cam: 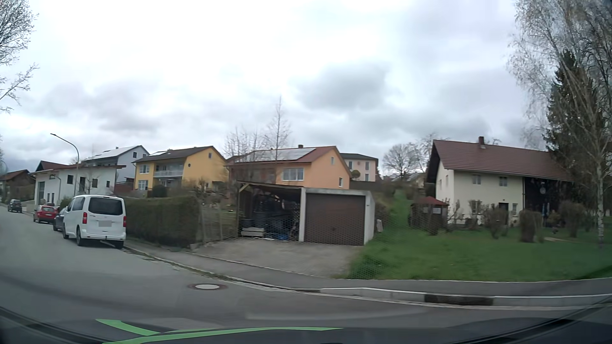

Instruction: Follow the waypoints while adhering to traffic rules and regulations

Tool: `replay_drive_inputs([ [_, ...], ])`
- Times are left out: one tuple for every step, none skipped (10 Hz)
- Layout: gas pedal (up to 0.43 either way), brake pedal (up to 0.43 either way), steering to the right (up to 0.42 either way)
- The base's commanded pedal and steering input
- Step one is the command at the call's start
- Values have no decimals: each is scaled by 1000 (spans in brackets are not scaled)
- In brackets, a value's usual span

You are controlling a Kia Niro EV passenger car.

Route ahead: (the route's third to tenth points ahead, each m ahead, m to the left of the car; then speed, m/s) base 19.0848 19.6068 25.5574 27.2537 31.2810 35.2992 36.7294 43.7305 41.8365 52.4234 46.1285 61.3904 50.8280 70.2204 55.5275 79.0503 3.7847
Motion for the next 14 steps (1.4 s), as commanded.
replay_drive_inputs([
  [87, 0, -550],
  [110, 0, -546],
  [177, 0, -525],
  [177, 0, -505],
  [177, 0, -498],
  [177, 0, -498],
  [177, 0, -495],
  [177, 0, -488],
  [189, 0, -473],
  [189, 0, -457],
  [189, 0, -438],
  [189, 0, -419],
  [189, 0, -388],
  [189, 0, -363],
])
